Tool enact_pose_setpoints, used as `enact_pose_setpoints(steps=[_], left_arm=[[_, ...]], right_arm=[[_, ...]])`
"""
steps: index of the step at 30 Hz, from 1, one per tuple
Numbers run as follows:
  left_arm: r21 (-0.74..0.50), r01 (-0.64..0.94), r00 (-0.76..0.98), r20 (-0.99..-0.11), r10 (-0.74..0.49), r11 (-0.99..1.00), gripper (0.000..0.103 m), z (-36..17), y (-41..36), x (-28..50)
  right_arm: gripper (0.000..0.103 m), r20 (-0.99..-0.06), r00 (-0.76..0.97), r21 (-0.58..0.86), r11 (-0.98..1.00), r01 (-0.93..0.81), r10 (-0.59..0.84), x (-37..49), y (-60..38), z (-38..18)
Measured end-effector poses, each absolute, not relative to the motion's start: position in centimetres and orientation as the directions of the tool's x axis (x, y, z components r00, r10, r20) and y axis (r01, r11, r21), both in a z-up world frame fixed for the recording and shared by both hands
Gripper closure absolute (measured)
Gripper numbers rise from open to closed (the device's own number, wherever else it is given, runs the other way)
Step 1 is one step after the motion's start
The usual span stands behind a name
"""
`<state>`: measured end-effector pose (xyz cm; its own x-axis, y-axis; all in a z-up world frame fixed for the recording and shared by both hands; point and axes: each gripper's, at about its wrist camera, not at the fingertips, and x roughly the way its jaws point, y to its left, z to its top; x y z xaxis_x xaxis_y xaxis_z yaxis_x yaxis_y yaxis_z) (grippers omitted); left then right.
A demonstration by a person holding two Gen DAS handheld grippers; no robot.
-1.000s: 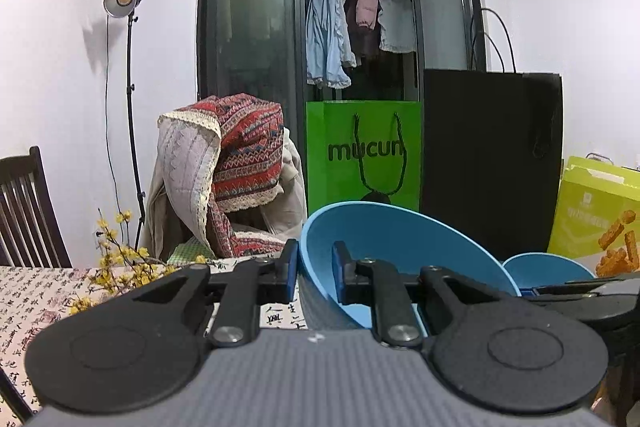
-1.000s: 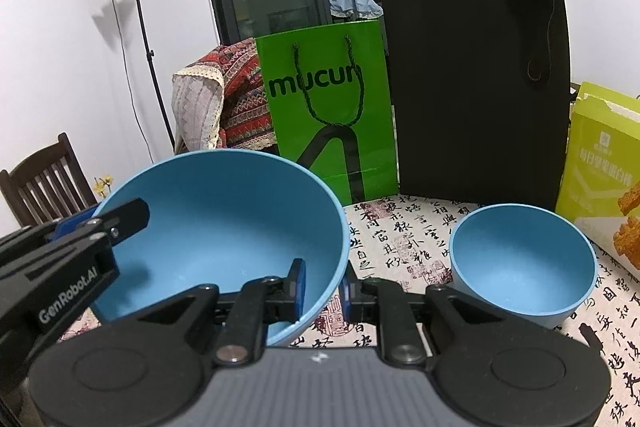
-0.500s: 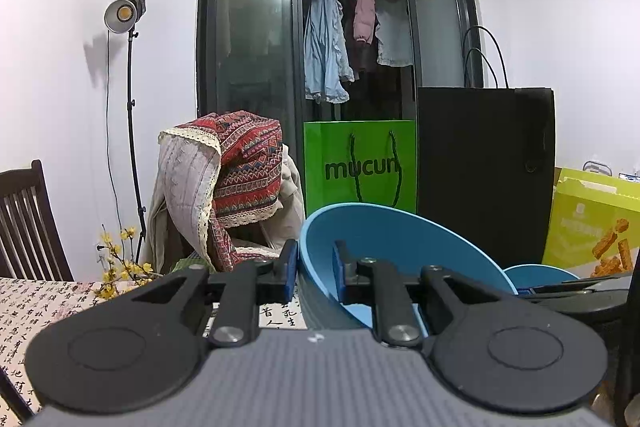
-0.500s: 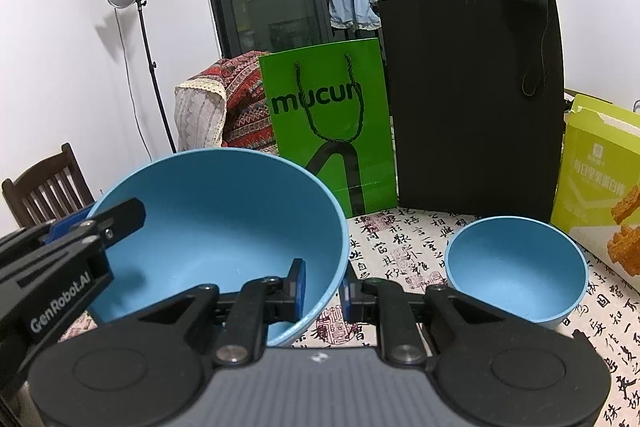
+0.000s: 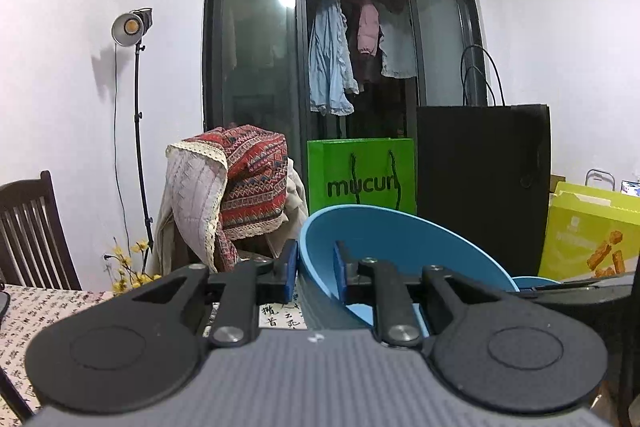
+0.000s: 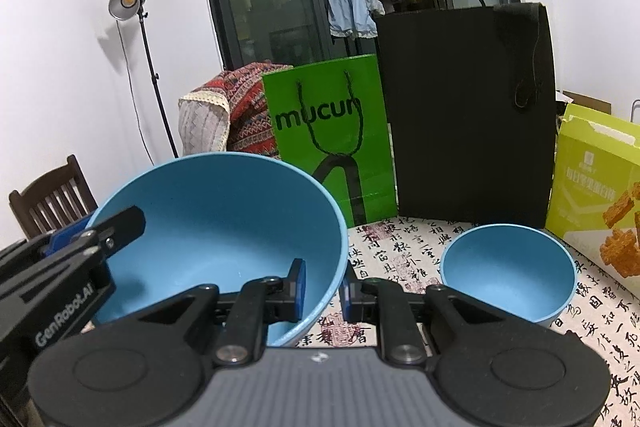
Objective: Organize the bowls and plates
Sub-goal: 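Carry the bowl with both grippers away from the bags toward the suitcase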
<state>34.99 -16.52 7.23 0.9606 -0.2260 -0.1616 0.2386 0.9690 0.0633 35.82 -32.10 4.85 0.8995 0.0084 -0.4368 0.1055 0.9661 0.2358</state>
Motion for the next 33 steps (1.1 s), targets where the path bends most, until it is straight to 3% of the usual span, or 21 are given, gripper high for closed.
enact_pose_setpoints(steps=[33], left_arm=[[0.065, 0.192, 0.971, -0.16, -0.179, 0.979, 0.084, 10.2, -14.1, 26.9]], right_arm=[[0.086, -0.401, 0.915, 0.276, 0.958, 0.074, 0.045, 28.7, -30.0, 8.7]])
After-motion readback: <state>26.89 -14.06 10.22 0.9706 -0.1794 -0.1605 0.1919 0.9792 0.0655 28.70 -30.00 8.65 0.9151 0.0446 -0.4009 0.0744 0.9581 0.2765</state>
